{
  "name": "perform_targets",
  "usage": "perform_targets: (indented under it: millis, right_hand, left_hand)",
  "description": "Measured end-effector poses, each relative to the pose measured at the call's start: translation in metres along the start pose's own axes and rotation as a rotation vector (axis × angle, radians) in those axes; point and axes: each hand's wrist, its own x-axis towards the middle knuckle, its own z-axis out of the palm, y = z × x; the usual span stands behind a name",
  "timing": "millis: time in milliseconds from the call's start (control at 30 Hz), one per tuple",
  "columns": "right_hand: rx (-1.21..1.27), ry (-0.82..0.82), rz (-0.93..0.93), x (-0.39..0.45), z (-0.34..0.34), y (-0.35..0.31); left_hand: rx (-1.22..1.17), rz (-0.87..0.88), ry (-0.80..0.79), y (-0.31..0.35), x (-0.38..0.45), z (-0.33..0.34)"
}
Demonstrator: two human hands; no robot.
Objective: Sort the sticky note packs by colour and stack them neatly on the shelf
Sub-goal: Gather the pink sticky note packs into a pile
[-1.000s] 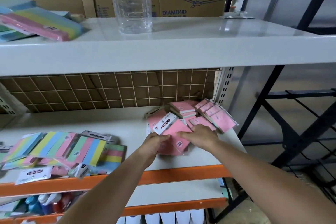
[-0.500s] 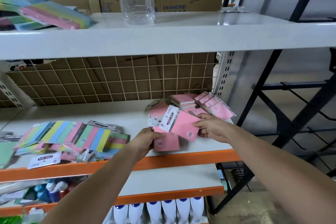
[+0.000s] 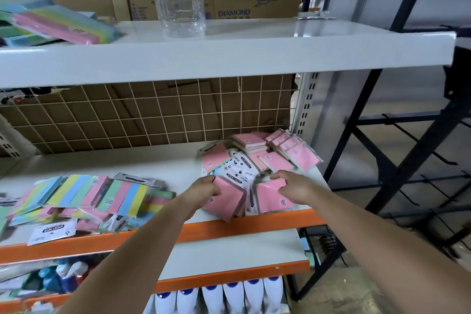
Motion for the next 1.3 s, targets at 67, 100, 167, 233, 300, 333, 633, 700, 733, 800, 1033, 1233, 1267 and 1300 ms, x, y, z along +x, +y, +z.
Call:
perform_targets:
  millis: [67,100,167,233,300,333,633,700,733,800,1033,1233,1267,1300]
  right_hand:
    - [-0.071,0.018,-0.037,-0.002,0.005,-0.005]
    - [-0.122,0.030,-0.059,-0.002,0.007,-0.006]
    - [-0.233,0.052,-0.079,0.001,0.009,-0.005]
    - [-0.290,0.057,-0.075,0.004,0.008,-0.001]
    - [-0.312,0.055,-0.072,0.004,0.007,0.001]
    - [-0.325,0.057,-0.080,0.004,0.007,0.001]
    - [-0.200,0.061,-0.171,-0.002,0.008,-0.011]
    - [-0.128,0.153,-0.135,-0.003,0.006,-0.012]
    - [-0.097,0.203,-0.116,-0.003,0.005,-0.013]
    - [0.022,0.232,-0.107,-0.001,0.007,-0.016]
    - [0.120,0.062,-0.138,-0.001,0.027,-0.020]
    - [0.033,0.101,-0.170,0.002,0.039,-0.017]
    - [0.033,0.100,-0.168,0.002,0.039,-0.018]
    - [0.037,0.095,-0.162,0.002,0.039,-0.019]
  left_hand:
    - [0.050,-0.002,-0.007,0.003,0.001,0.003]
    - [0.064,0.003,-0.012,0.004,0.002,0.003]
    - [0.062,0.011,-0.026,0.003,0.004,0.002]
    - [0.038,0.032,-0.032,0.004,0.004,-0.001]
    - [-0.006,0.060,-0.022,0.005,0.002,-0.010]
    - [-0.052,0.071,-0.015,0.007,0.000,-0.015]
    - [-0.040,0.087,-0.147,0.033,0.000,-0.011]
    - [0.144,0.077,-0.150,0.034,-0.001,0.002]
    - [0.203,0.078,-0.161,0.035,-0.001,0.009]
    - [0.277,0.096,-0.175,0.037,0.000,0.020]
    - [0.466,0.096,-0.053,0.017,0.017,0.039]
    - [0.655,0.222,0.115,0.015,-0.004,0.034]
    - [0.712,0.213,0.053,0.014,-0.011,0.035]
    - [0.804,0.215,-0.009,0.012,-0.016,0.037]
